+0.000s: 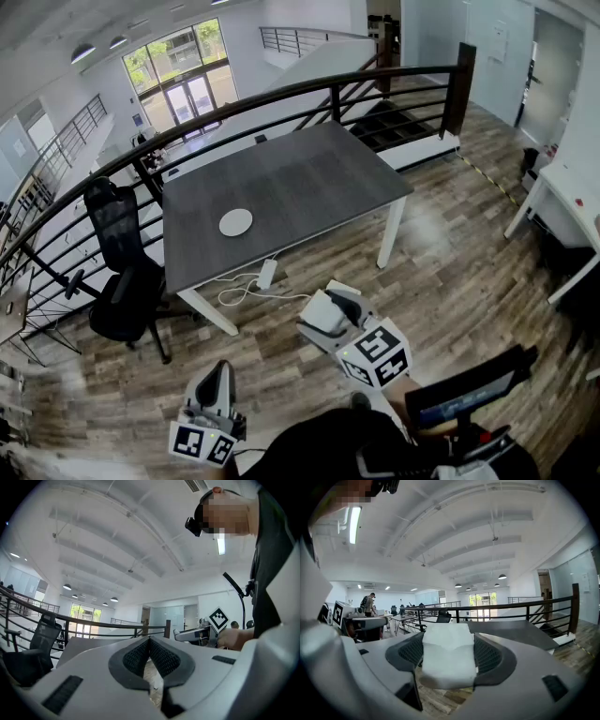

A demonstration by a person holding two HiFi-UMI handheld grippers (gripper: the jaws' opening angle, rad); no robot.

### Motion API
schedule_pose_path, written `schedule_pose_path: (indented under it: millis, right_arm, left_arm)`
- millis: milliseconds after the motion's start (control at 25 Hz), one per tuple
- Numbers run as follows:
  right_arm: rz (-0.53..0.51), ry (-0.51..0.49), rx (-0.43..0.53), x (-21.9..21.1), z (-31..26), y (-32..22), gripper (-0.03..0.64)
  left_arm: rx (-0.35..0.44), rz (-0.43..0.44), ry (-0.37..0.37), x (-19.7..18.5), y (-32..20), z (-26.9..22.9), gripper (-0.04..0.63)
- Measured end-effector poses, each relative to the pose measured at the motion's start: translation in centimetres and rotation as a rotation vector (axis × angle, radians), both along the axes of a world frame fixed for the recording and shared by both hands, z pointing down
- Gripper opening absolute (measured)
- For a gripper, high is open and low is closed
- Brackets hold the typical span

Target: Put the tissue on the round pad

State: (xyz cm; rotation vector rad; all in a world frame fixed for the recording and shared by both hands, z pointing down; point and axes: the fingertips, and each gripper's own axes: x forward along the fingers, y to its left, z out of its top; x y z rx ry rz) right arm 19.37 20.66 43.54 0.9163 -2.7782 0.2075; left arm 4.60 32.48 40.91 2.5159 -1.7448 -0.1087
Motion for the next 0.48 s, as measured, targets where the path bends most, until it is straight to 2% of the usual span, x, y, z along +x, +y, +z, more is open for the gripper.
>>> schedule_pose_path:
  millis: [120, 280, 480]
  right_arm:
    - [0.002, -0.023, -0.021, -0.01, -0.04, -0.19, 0.333]
    - [0.002, -0.016, -0.027, 0.05, 0.12, -0.07, 0.333]
    - [0.007, -0.018, -0.034, 0.02, 0.09, 0.06, 0.333]
  left_arm:
    - [0.0, -0.013, 0.007, -0.34, -0.22, 0.11, 0.003]
    - [0.008, -0.023, 0.052, -0.66, -0.12, 0.08, 0.003]
    - [0.0, -0.041, 0.057, -0.98, 0.14, 0.18, 0.003]
